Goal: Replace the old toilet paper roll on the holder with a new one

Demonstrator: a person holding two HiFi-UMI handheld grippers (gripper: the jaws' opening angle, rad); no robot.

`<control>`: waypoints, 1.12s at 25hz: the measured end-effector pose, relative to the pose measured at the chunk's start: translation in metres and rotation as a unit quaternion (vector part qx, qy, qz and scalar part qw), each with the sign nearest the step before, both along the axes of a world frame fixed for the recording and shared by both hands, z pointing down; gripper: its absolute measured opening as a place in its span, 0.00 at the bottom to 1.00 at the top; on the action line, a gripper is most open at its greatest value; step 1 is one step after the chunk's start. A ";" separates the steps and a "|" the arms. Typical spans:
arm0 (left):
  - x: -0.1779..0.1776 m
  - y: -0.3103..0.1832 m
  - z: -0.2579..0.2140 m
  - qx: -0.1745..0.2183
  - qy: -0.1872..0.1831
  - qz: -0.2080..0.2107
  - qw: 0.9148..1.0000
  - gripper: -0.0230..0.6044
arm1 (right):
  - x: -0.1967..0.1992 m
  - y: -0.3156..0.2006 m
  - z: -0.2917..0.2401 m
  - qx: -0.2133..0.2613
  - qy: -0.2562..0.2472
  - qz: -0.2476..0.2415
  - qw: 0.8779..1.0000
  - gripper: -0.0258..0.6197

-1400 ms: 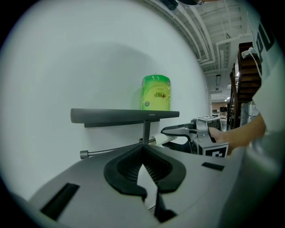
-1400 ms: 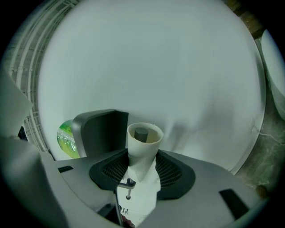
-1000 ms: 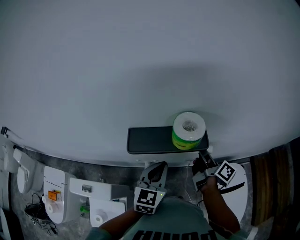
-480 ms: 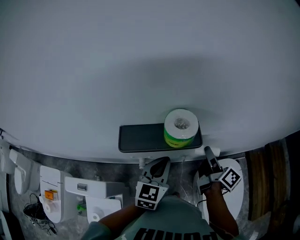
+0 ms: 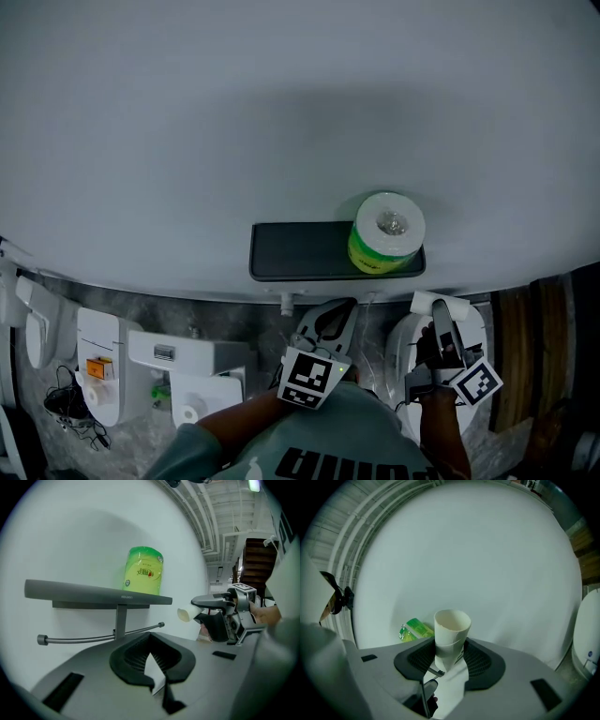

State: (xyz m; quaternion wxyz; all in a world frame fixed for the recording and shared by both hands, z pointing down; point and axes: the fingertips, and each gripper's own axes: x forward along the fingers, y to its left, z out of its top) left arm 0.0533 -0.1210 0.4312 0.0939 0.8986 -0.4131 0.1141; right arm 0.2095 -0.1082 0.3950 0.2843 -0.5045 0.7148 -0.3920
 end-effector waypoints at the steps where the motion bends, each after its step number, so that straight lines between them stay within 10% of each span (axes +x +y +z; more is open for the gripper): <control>1: -0.002 0.001 -0.002 0.000 0.002 -0.001 1.000 0.04 | -0.003 0.003 -0.003 0.003 0.002 -0.001 1.000 0.34; 18: -0.087 0.014 -0.029 0.027 0.011 -0.082 0.996 0.04 | -0.125 0.012 -0.082 0.091 0.146 -0.126 0.977 0.34; 28: -0.146 0.011 -0.035 0.039 0.021 -0.147 0.988 0.04 | -0.203 -0.026 -0.118 0.125 0.299 -0.176 0.929 0.34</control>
